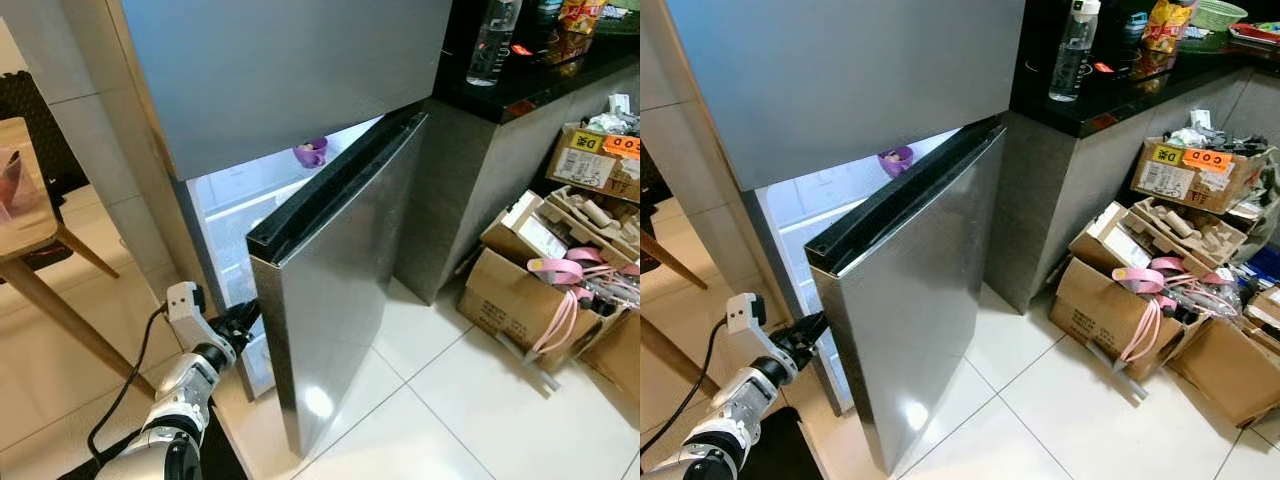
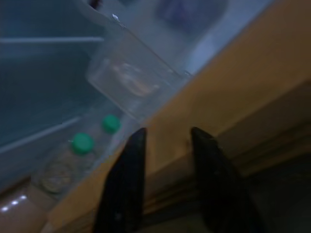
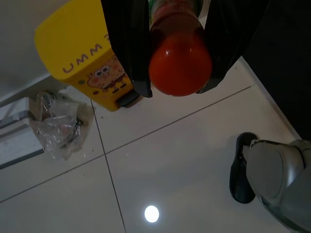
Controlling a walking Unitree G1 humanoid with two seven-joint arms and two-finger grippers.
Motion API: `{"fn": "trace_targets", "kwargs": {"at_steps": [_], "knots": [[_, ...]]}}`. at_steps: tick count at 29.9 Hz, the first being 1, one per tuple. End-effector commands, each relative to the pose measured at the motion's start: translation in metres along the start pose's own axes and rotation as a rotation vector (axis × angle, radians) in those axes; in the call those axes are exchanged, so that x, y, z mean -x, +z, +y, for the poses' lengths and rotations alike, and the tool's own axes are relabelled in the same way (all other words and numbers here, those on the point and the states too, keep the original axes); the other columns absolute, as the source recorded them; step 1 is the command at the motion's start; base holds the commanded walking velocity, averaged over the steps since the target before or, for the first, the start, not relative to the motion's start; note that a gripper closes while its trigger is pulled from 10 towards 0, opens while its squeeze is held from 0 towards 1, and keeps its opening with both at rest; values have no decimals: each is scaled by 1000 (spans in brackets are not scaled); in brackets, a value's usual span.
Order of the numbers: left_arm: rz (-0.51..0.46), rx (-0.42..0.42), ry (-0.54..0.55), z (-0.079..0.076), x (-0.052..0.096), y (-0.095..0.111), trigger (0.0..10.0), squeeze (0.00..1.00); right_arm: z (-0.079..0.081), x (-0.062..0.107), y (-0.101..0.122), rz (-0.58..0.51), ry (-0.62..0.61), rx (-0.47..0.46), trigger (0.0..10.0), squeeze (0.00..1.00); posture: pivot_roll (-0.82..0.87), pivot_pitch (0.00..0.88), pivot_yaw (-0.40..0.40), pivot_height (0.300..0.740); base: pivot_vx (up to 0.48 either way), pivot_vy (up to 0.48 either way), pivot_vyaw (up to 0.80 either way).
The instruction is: Restocking fridge
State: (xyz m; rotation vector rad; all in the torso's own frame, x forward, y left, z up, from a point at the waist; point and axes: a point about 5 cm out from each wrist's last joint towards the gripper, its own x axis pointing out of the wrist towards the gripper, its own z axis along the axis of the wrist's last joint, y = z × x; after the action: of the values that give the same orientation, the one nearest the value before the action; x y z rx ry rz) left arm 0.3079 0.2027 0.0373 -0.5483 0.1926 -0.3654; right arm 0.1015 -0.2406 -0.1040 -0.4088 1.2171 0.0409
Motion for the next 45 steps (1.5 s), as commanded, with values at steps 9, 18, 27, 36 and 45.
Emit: {"fn": "trace_targets", "kwargs": {"at_steps": [9,18,27,36,45], "knots": [[147,95,-291,-29,-1,-34,1765,0,1,0,-4,11,1,-17,10000,0,-65,0,-8,740,0,0,0],[300,152,-610,-71,1,-73,10000,0,3,1,-5,15,5,-16,10000,0,-64,0,-7,740,0,0,0],[376,179,-809,-101,2,-89,10000,0,4,1,-6,20,6,-15,10000,0,-63,0,-7,740,0,0,0],[424,204,-628,-73,21,-100,10000,0,6,1,-7,27,9,-16,10000,0,-59,0,-3,740,0,0,0],[443,190,-64,-13,63,-115,10000,0,7,1,-8,19,26,-27,10000,0,-55,0,-7,740,0,0,0]]}}
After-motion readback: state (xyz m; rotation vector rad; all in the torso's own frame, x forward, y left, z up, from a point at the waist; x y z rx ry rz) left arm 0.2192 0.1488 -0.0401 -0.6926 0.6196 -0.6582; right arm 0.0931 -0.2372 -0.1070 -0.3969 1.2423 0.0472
